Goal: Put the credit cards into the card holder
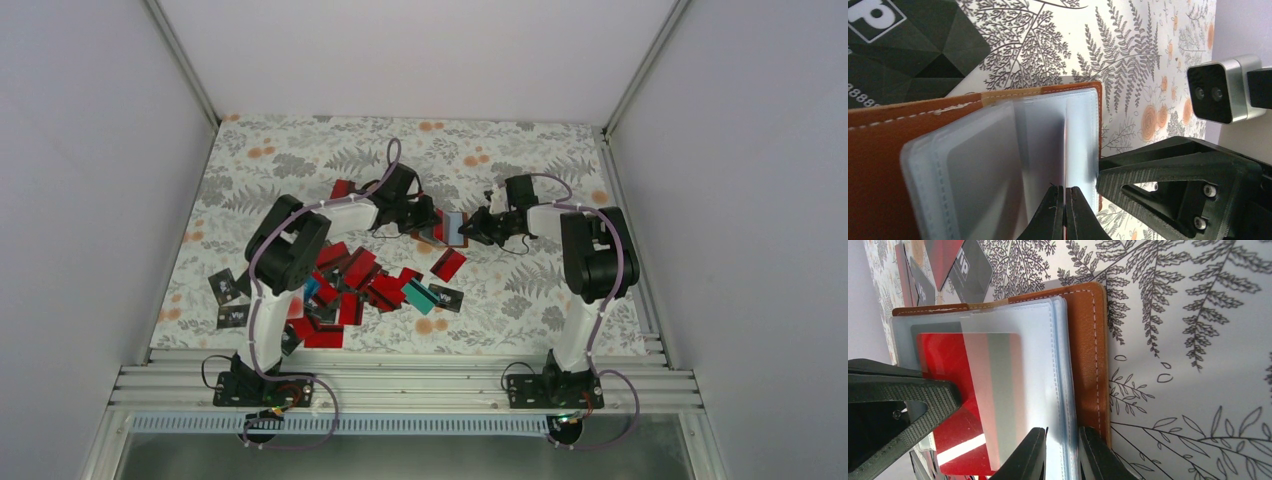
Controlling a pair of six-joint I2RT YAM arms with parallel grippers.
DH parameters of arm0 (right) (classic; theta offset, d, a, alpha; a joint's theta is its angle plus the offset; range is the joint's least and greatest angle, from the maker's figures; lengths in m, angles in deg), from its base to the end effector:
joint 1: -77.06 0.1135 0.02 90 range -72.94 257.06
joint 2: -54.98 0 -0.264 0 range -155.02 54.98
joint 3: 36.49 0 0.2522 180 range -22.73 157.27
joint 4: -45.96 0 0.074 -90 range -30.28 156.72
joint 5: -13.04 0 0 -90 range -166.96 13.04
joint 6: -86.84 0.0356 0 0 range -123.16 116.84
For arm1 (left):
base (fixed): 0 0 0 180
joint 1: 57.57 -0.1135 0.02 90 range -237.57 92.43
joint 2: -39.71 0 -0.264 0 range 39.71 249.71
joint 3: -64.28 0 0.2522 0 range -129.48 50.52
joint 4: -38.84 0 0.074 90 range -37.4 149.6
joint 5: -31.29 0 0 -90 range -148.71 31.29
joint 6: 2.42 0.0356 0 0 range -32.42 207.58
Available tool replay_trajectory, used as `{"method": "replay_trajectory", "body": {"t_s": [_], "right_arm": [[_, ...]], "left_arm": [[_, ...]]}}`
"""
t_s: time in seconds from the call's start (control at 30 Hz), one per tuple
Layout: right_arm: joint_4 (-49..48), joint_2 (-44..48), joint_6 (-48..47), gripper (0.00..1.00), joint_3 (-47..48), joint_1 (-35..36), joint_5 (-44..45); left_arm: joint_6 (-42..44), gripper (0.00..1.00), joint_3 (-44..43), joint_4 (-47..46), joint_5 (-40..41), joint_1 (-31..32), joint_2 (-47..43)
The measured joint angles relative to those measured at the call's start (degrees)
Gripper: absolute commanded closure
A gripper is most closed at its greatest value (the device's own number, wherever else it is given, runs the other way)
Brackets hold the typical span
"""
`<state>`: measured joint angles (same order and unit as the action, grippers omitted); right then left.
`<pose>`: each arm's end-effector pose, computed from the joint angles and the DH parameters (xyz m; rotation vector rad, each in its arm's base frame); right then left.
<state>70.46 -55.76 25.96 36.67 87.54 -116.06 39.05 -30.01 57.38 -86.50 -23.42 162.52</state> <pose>0.3508 0.0877 0.1168 0.2019 2.7002 1.1283 0.3685 -0.2700 0.1377 -0.0756 2.6525 -1.1767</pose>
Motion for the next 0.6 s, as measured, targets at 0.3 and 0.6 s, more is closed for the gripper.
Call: {"method": "replay_trajectory", "body": {"t_s": [0.3, 0.6], "right_arm": [[0.0, 0.0, 0.1, 0.80, 0.0, 0.0, -0.2], [-0.3, 0.0, 0.4, 0.80, 0.0, 0.0, -0.1]], "left_arm": [[-0.4, 0.98, -0.9, -0.4, -0.3, 0.1, 1.0], [-1.0, 0.98, -2.9, -0.4, -0.4, 0.1, 2.5]]}}
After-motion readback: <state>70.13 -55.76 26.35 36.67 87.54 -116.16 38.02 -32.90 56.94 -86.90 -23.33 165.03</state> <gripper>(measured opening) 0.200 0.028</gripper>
